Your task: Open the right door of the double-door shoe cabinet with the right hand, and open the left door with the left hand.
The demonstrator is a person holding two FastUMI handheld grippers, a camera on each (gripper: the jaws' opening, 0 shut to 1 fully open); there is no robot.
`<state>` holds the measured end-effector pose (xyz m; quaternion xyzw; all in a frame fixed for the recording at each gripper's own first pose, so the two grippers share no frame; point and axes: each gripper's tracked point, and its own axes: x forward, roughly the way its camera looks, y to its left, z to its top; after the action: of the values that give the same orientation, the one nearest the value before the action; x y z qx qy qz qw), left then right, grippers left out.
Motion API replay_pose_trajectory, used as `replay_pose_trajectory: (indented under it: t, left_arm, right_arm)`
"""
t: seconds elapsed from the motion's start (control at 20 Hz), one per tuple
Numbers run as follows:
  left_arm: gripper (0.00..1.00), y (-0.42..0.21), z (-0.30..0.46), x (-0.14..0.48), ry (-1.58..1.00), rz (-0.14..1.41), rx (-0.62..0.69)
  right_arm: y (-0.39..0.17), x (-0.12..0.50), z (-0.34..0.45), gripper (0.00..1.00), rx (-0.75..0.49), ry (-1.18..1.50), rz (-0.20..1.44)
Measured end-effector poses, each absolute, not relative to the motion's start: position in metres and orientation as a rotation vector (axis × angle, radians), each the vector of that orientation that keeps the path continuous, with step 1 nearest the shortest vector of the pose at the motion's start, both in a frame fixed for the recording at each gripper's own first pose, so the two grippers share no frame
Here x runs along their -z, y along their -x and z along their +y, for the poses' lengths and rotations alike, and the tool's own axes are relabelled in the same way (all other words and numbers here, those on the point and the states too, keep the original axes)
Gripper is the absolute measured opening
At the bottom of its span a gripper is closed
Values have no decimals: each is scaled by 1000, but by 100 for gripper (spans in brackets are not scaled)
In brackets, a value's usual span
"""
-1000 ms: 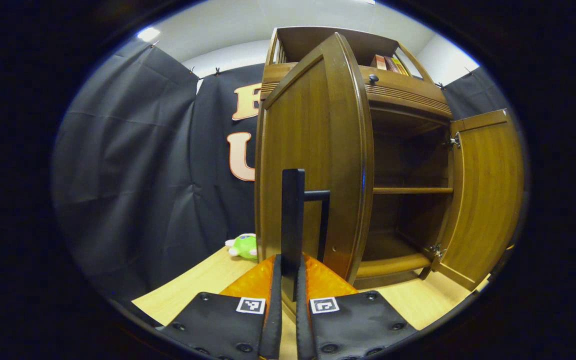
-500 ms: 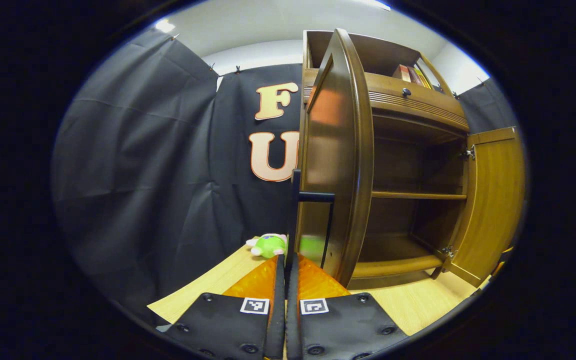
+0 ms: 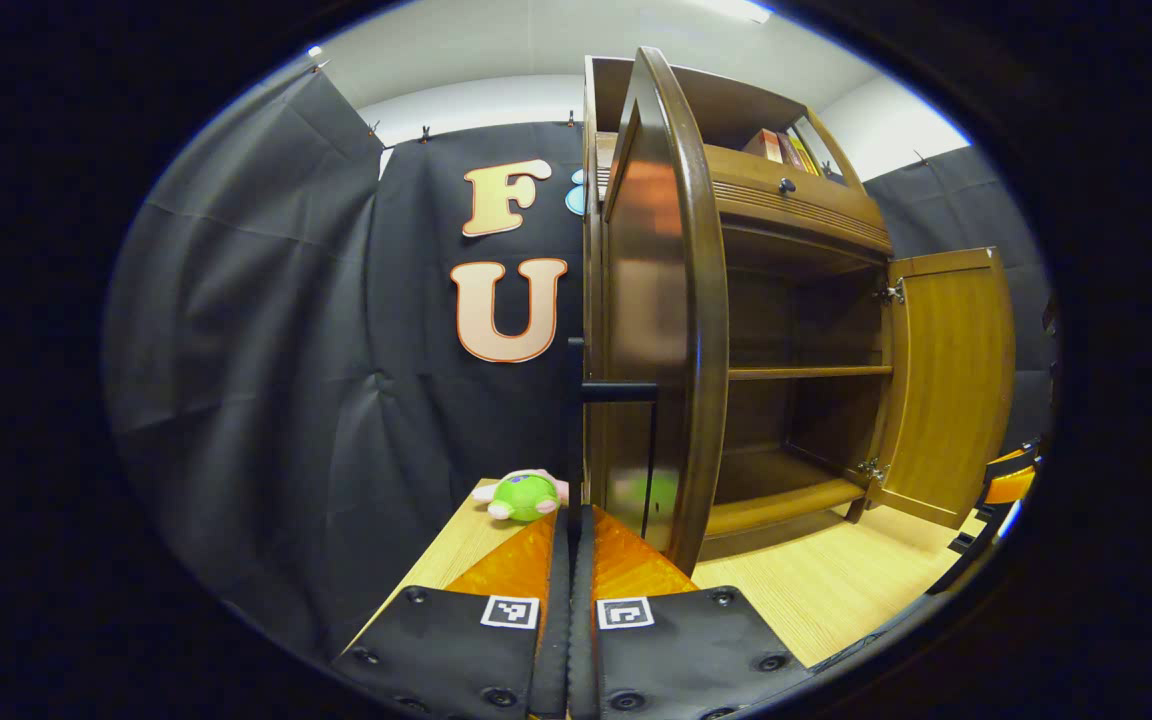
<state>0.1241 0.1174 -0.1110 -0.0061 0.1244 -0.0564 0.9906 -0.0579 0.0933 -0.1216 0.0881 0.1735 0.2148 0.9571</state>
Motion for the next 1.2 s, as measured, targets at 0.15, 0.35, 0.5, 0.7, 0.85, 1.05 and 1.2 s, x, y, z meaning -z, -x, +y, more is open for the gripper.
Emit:
replay_pose_trajectory:
  t: [0.15,0.35,0.5,0.7,0.85,1.05,1.2]
  left_arm:
    - [7,-129,131,112,21,265,174]
    - [13,-122,138,117,-13,296,188]
    - [13,-105,140,109,-61,308,165]
    - [13,-63,129,101,-62,305,91]
    - [14,-40,93,95,12,289,90]
    - [13,-41,39,80,105,229,79]
    - [1,-49,-10,83,145,222,71]
  right_arm:
    - [59,118,99,93,-437,-191,346]
    - [63,116,100,93,-430,-186,344]
    - [60,112,99,93,-426,-181,335]
    - [59,110,97,93,-431,-178,319]
    - [58,117,94,93,-446,-161,329]
    - [61,114,94,94,-477,-175,328]
    - [64,112,85,93,-462,-171,312]
